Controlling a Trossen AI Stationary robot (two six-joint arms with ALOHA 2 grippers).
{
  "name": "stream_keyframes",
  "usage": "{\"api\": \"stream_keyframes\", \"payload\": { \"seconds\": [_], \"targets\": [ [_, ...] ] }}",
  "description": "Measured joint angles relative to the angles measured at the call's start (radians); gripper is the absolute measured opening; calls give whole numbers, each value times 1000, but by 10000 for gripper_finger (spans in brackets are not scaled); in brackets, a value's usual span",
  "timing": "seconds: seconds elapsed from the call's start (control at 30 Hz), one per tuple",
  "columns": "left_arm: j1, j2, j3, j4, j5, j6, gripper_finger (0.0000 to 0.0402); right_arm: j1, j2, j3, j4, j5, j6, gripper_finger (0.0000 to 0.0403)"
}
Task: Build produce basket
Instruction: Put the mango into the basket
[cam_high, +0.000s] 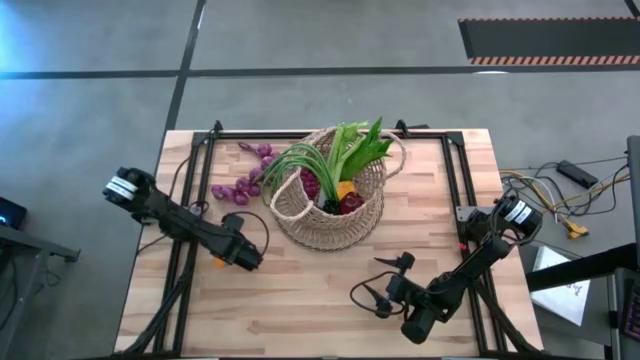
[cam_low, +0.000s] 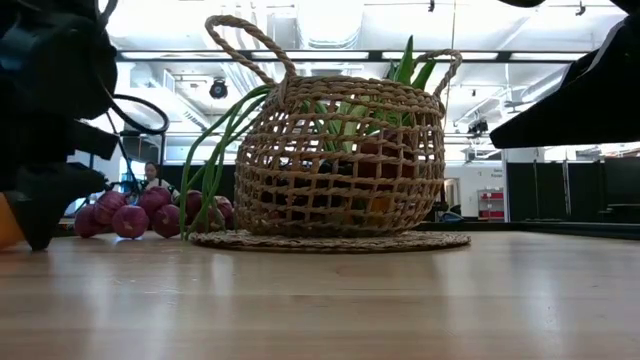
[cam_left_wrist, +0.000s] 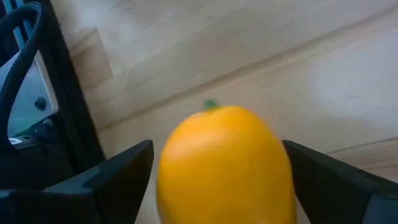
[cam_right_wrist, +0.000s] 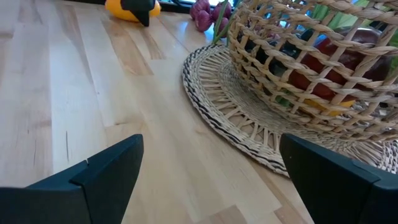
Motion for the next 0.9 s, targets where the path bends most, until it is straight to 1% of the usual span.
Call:
{"api": "stream_keyframes", "payload": {
  "seconds": [0.1, 0.17, 0.33, 0.5, 0.7, 0.8, 0.9],
  "targets": [
    [0, -11, 6, 9, 14, 6, 336, 0, 0, 0, 2, 0, 0, 368],
    [-2, -30, 8, 37, 35, 13, 328, 0, 0, 0, 5, 0, 0, 368],
    [-4, -80, 9, 44, 70, 41, 284, 0, 0, -1, 7, 0, 0, 368],
    [-12, -104, 9, 40, 68, 46, 244, 0, 0, -1, 10, 0, 0, 368],
    [-38, -106, 21, 56, 39, 73, 243, 0, 0, -1, 9, 0, -13, 368],
    [-65, -106, 62, 77, 12, 98, 244, 9, 0, -1, 6, -1, -40, 368],
    [-97, -109, 122, 127, -14, 170, 244, 33, -2, -1, 5, -2, -54, 368]
  ]
}}
